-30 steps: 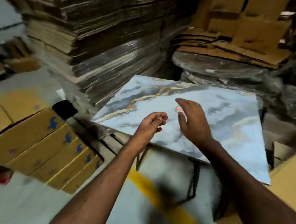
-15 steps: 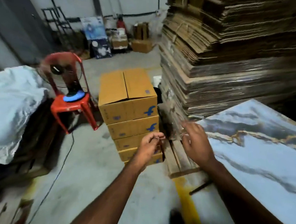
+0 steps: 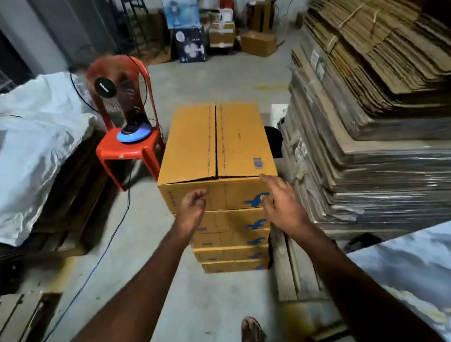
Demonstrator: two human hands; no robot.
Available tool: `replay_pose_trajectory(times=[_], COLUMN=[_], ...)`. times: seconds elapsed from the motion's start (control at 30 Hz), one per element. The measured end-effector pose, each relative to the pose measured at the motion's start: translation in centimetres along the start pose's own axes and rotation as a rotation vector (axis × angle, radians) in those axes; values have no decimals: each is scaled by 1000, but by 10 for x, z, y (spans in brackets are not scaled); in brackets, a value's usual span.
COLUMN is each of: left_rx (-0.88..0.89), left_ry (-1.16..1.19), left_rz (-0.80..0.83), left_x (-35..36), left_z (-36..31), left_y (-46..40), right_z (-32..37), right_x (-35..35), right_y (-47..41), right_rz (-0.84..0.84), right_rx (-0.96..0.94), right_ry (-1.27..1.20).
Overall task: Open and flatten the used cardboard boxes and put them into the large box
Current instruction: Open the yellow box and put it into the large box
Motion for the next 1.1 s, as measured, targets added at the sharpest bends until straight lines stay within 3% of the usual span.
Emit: replay_pose_trajectory(times=[0.1,0.17,0.27,0.4,0.53,0.7,1.0,1.1], left_rx=[-18,-125,-302,-372,-452,-419,-203,-157], left_ry=[-247,-382,-311,-199,-87,88,-59,-47], left_rz=[-177,-333,-466,-456,-491,-493,-837,-866], left_x=[-7,-18,-35,-43,-46,-43,-51,-64], left_z=[22,34,52,80,96,86,-8,-38], left_y=[-59,-89,-121,-138,-137,-143,-130,-117], right_z=[-18,-31,-50,-66,-67,-66,-33,-14], right_x=[14,24,37,56,66,68,9,-23], right_y=[-54,-80,-108,-124,-129,-123,-143,-137], right_rz=[52,61,86,176,157,70,-55,-131], right_rx=[127,250,423,566,669,760,641,600], right_ry=[3,10,-29,-158,-278,-366,-632,-666])
Point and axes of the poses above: each hand's wrist, its own y-axis away from the middle knuckle, its own x-axis out of the palm, z = x × y, the point moved 4 cm from there along -y, towards the middle knuckle, and after that the axes turned 12 degrees about x, right-handed, at the moved point
